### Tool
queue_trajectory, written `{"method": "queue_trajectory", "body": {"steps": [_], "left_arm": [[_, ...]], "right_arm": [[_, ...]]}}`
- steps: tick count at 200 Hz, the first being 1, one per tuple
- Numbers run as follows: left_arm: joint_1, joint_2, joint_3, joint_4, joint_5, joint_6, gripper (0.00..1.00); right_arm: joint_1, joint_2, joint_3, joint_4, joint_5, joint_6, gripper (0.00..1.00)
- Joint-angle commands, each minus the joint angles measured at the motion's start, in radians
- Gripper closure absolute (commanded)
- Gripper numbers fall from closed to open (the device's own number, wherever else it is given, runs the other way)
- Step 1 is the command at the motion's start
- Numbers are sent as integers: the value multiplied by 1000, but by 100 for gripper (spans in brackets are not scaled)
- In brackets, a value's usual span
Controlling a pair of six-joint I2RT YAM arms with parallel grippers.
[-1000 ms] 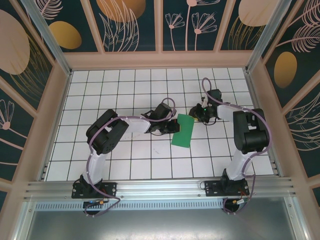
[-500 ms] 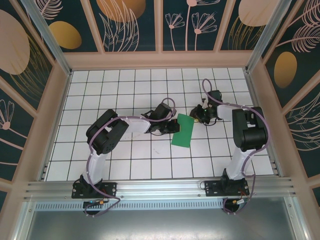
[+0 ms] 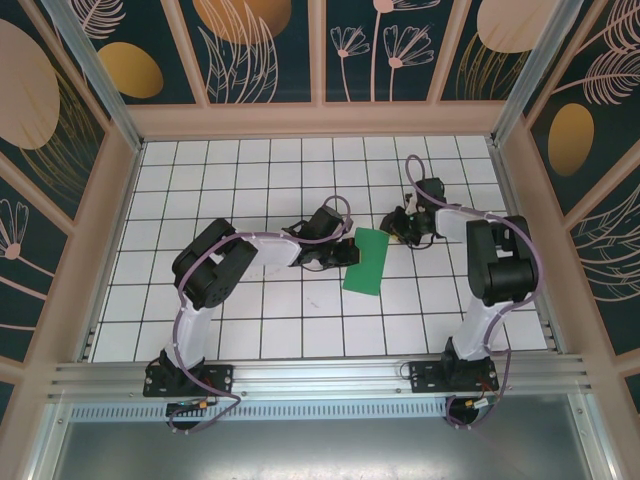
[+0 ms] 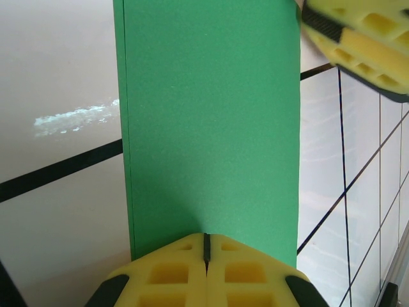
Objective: Fold a paper plane with a square sheet of paper (pick it up from the middle)
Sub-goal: Fold the square sheet of paper in half at the center of the table.
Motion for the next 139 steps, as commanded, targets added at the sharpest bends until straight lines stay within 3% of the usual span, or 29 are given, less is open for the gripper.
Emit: {"method": "queue_trajectory", "body": {"steps": [1,28,89,139], "left_arm": [[-4,22,-30,-80,-35,18,100],[-3,18,-32,-82,-39,18,100],[-4,16,-38,-77,-45,13,100],[-4,19,-33,-77,-42,15,100]], "right_arm": [[-5,56,2,-13,40,-13,72],[-6,47,3,-20,56,-14,72],[15,-142,-90,17,-52,19,71],[48,-126,-205,70,-44,41,71]]}}
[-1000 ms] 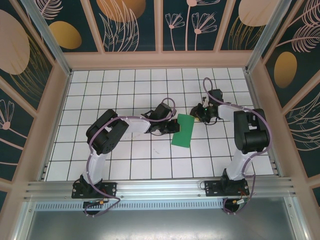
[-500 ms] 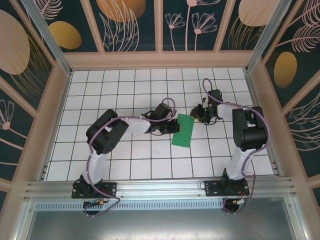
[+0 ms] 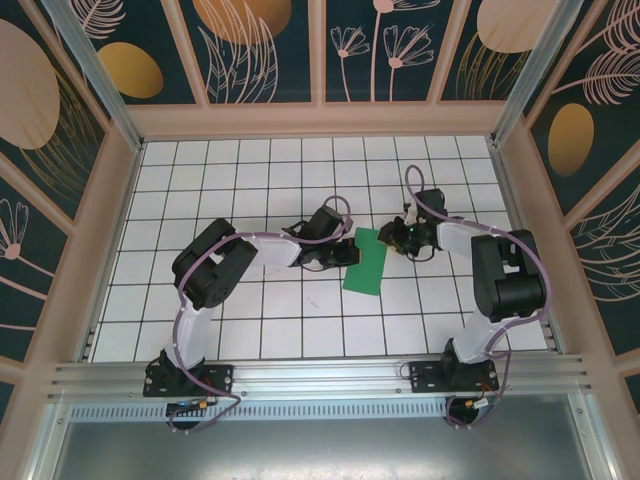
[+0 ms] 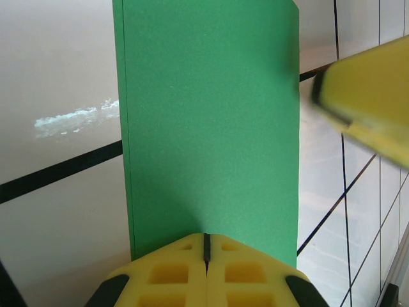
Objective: Fold a paper plane with a square sheet of paper (pick it up from the middle)
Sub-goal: Fold the square sheet of paper in half at the center of the table.
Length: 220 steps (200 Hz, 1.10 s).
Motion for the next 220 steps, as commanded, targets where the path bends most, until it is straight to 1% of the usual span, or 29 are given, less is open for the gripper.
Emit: {"method": "queue_trajectory", "body": {"steps": [1,14,21,43,66,82,97,134,156,168,188,201,220], "left_arm": [[-4,18,-31,-82,-38,14,100],[-4,17,-31,-83,-39,17,100],[-4,18,-32,-84,-40,16,100],[-4,16,-35,-81,-42,16,100],[-3,15,-34,-80,-41,15,100],[-3,12,-37,-80,-43,14,100],[-4,12,-38,-75,-42,12,100],[-3,16,-35,-77,-37,16,100],[-4,13,-38,-77,-37,17,100],[-4,13,-41,-77,-37,17,100],[-3,11,-43,-77,-38,17,100],[-4,11,-43,-74,-39,15,100],[-4,12,-41,-71,-39,11,100]], "right_arm": [[14,10,-48,23,6,17,71],[14,8,-51,-11,86,11,71],[14,1,-54,-24,108,8,71],[22,-47,-64,-11,40,8,71],[36,-116,-72,-21,6,17,70],[52,-160,-114,10,-23,48,70],[66,-171,-153,45,-46,71,69],[79,-123,-223,83,4,83,70],[79,-102,-227,49,42,69,70],[78,-126,-222,29,46,67,70],[80,-215,-213,3,39,67,70],[81,-260,-205,-17,18,71,70],[103,-307,-232,9,-10,100,69]]}}
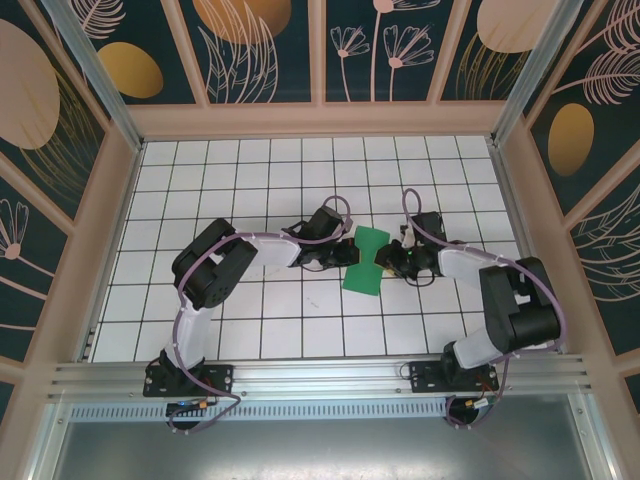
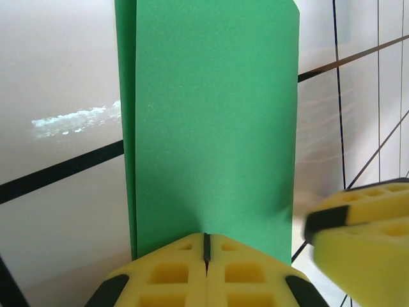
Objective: Fold a paper plane with a square sheet of paper (pick it up from the middle)
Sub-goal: Fold the square sheet of paper in half at the center of the table.
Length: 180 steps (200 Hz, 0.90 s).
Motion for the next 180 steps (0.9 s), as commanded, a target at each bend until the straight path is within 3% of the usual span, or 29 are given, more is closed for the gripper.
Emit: {"method": "queue_trajectory", "body": {"steps": [1,49,87,140,180], "left_arm": [[-4,14,-34,-79,-37,11,100],[-4,15,-32,-82,-36,14,100],[-3,15,-35,-80,-36,13,100],[-4,13,-35,-76,-35,13,100],[-3,13,-38,-76,-33,10,100]], "right_arm": [[27,-86,-25,-7,-26,38,69],[87,-48,-122,100,-27,103,69],[89,6,-144,56,26,70,70],[110,-115,-100,-5,-30,64,69],[150,-88,-160,58,-42,100,69]]}}
